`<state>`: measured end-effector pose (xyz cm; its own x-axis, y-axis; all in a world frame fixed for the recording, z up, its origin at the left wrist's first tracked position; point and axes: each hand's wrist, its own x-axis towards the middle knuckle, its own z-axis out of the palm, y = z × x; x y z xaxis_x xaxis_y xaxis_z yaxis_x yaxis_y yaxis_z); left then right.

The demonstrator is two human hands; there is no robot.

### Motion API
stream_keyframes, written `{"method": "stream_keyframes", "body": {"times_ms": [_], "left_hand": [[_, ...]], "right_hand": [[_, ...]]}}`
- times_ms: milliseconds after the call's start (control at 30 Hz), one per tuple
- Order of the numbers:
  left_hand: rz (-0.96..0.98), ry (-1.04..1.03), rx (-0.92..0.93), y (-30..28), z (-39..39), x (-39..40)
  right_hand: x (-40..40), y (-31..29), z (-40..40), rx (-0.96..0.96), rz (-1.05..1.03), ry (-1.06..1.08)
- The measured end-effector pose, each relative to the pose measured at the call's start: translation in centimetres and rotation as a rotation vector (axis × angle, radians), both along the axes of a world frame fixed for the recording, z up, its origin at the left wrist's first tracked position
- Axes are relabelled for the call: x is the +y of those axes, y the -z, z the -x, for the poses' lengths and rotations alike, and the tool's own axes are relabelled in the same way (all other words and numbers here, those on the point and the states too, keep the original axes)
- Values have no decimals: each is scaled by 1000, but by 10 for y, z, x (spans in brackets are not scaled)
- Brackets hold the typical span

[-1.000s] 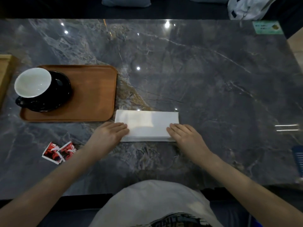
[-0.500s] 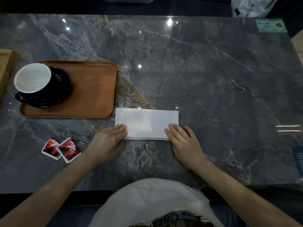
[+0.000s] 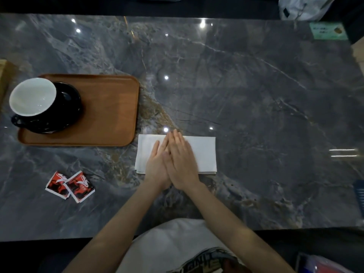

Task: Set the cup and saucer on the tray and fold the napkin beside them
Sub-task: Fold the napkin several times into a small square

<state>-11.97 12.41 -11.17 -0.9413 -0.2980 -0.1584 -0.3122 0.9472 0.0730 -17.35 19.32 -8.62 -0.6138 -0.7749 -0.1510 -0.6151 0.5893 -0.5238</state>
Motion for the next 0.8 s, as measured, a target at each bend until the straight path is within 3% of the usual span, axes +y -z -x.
{"method": "stream_keyframes", "body": {"times_ms": [100, 267, 533, 733, 800], "left_hand": [[-55, -120, 56, -7, -3, -3], [61, -236, 12, -13, -35, -35], [34, -223, 17, -16, -35, -31], [8, -233, 19, -15, -36, -30], [10, -247, 24, -14, -39, -30]], "right_hand": [[12, 2, 9, 67, -126, -12], [43, 8, 33, 174, -364, 68], [67, 8, 35, 249, -345, 245], [15, -1, -19, 186, -237, -87], [11, 0, -23, 169, -259, -102]]}}
